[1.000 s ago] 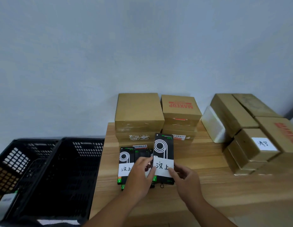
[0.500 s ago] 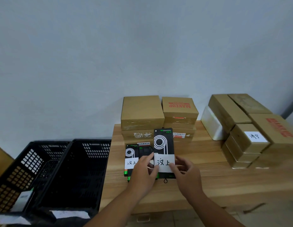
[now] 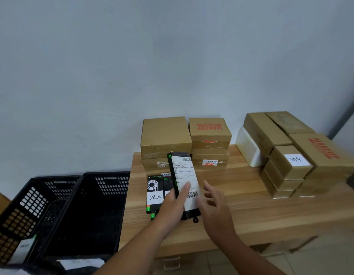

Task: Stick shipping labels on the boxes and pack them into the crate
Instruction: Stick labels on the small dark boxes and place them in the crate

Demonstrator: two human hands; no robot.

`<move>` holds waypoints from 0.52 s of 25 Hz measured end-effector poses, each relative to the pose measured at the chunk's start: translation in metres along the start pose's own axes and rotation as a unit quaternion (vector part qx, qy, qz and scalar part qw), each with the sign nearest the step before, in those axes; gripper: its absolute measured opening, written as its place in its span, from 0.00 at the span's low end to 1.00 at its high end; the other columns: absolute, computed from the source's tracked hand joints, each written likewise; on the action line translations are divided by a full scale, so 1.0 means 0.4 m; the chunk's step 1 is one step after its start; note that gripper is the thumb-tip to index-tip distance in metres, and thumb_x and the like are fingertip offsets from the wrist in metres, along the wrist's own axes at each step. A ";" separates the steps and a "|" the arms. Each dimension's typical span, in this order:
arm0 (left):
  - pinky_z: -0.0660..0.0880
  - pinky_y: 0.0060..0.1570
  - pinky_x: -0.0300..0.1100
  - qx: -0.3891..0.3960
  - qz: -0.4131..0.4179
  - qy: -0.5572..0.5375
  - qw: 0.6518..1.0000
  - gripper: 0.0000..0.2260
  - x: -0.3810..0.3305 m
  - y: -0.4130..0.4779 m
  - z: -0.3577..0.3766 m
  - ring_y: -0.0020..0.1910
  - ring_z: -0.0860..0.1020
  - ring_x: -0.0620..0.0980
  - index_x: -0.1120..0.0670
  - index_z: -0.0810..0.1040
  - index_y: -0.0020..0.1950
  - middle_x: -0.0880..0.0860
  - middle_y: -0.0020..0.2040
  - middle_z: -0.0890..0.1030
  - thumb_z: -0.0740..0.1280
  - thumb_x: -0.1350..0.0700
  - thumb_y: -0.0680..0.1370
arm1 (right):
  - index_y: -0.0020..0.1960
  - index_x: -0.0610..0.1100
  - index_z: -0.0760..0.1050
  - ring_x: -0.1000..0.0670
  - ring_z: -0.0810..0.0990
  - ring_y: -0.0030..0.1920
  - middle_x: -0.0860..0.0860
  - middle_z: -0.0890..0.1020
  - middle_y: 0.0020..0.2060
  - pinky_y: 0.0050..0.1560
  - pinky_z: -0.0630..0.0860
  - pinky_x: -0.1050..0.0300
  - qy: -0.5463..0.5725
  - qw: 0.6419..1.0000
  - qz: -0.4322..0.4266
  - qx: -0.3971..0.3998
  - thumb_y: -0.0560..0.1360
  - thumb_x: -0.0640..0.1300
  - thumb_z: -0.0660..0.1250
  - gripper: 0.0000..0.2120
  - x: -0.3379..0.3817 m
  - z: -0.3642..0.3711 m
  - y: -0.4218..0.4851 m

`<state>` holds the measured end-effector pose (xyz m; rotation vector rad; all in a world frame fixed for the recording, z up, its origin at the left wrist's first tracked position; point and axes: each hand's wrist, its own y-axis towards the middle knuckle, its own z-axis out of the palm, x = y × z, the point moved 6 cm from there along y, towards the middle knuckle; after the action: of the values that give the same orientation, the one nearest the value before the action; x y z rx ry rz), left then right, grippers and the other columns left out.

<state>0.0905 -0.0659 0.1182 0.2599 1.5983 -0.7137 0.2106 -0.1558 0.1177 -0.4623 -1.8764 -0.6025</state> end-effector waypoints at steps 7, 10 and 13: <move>0.79 0.39 0.32 -0.069 0.058 0.079 0.993 0.12 -0.019 -0.032 -0.020 0.47 0.83 0.34 0.39 0.76 0.62 0.41 0.52 0.85 0.67 0.40 0.80 | 0.64 0.50 0.81 0.56 0.86 0.48 0.57 0.87 0.49 0.43 0.84 0.57 0.139 0.986 0.094 0.017 0.78 0.44 0.71 0.15 -0.042 0.000 -0.006; 0.81 0.40 0.35 -0.106 0.100 0.090 0.985 0.22 -0.011 -0.065 -0.055 0.49 0.83 0.37 0.35 0.66 0.72 0.39 0.57 0.81 0.69 0.48 0.81 | 0.64 0.54 0.80 0.59 0.85 0.47 0.59 0.87 0.47 0.38 0.83 0.61 0.132 0.987 0.089 0.005 0.77 0.44 0.73 0.17 -0.039 0.012 -0.009; 0.82 0.47 0.39 -0.149 0.123 0.135 0.972 0.24 0.014 -0.115 -0.109 0.51 0.81 0.39 0.38 0.68 0.75 0.39 0.60 0.79 0.69 0.50 0.81 | 0.63 0.55 0.80 0.58 0.85 0.47 0.60 0.86 0.49 0.39 0.84 0.59 0.128 0.989 0.080 0.012 0.76 0.45 0.74 0.16 -0.019 0.053 -0.011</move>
<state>0.0283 -0.0779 0.1263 0.3377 1.8667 -0.2476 0.1950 -0.1469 0.1032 -0.4908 -1.5852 -0.5065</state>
